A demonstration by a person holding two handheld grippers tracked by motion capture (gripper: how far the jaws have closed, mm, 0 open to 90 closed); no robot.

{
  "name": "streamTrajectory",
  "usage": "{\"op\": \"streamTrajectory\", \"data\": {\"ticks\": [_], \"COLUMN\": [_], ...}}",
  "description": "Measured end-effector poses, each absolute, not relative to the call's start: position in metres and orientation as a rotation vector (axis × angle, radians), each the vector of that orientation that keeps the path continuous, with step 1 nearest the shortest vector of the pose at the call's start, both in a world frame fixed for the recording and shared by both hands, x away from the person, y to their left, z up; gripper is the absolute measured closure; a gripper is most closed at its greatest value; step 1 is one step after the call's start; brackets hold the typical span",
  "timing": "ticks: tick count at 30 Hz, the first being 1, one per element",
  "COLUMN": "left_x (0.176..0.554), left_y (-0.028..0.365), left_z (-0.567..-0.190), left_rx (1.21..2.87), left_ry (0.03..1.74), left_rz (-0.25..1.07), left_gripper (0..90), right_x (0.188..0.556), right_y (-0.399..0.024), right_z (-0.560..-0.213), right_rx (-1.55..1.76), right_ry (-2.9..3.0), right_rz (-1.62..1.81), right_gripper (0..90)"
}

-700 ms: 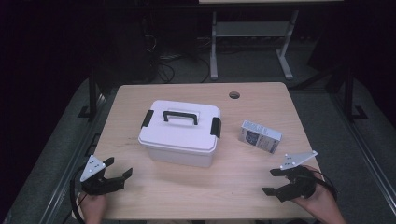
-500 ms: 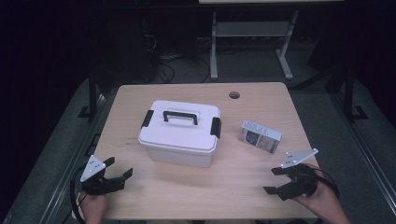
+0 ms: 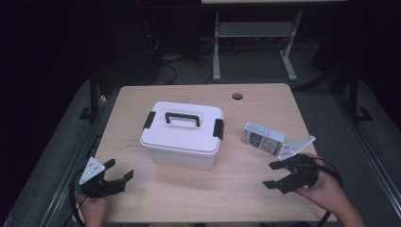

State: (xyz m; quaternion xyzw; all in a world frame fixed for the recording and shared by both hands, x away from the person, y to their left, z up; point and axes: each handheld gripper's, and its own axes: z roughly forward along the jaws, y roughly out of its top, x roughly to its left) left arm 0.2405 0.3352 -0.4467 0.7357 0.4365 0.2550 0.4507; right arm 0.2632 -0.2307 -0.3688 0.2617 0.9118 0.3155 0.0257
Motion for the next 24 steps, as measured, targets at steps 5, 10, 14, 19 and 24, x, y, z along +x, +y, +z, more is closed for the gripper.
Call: {"op": "streamTrajectory", "data": {"ticks": [5,10,14,19,24], "left_x": [0.241,0.24,0.24,0.241,0.242], "left_y": [0.336,0.334,0.335,0.335,0.334], "left_z": [-0.446,-0.446,-0.445,-0.446,-0.447], "left_rx": [1.814,1.805,1.805,1.806,1.821], "left_ry": [1.072,1.067,1.064,1.061,1.065], "left_rz": [0.63,0.636,0.64,0.634,0.636], "left_gripper": [13.6,13.6,13.6,13.6,13.6], "right_x": [0.273,0.283,0.292,0.299,0.307], "right_y": [-0.217,-0.206,-0.196,-0.185,-0.176], "right_z": [-0.357,-0.344,-0.334,-0.324,-0.315], "right_rx": [0.753,0.709,0.676,0.644,0.619], "right_ry": [2.851,2.876,2.882,2.882,2.885], "right_rz": [0.947,0.946,0.935,0.96,0.963], "right_gripper": [31.6,34.1,34.1,35.7,36.0]}}
